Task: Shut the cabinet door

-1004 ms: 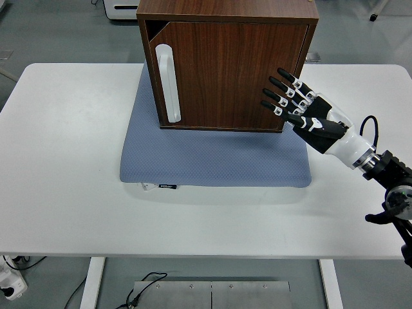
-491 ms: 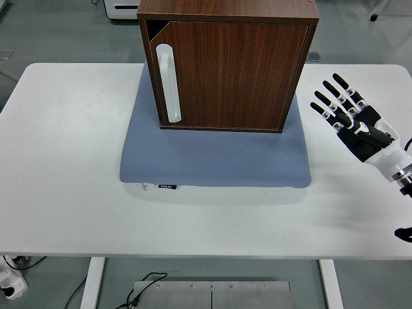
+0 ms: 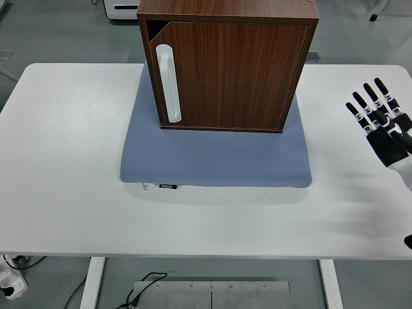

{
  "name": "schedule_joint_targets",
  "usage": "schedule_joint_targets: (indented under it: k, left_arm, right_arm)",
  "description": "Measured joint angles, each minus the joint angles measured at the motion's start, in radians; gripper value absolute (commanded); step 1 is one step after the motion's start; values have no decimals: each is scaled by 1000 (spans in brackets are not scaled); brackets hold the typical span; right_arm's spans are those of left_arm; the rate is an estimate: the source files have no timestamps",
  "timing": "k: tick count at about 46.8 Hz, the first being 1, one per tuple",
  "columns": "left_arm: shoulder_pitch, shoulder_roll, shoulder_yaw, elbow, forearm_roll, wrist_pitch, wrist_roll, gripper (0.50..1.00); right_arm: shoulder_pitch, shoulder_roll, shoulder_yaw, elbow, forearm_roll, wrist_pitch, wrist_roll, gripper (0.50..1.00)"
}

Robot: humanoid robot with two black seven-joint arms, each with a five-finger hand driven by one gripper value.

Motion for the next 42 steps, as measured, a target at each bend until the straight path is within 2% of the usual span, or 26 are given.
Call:
schedule_joint_targets:
  k: [19, 29, 42]
  left_arm:
    - [0, 0, 0, 0, 0, 0, 0, 1000]
    - [-1, 0, 0, 0, 0, 0, 0, 1000]
    - [0, 0, 0, 0, 0, 0, 0, 1000]
  right_arm:
    - [17, 101, 16, -22, 0, -88, 1, 1000]
    - [34, 137, 22, -72, 0, -94, 3, 1000]
    - [124, 203, 22, -196, -1, -101, 3, 1000]
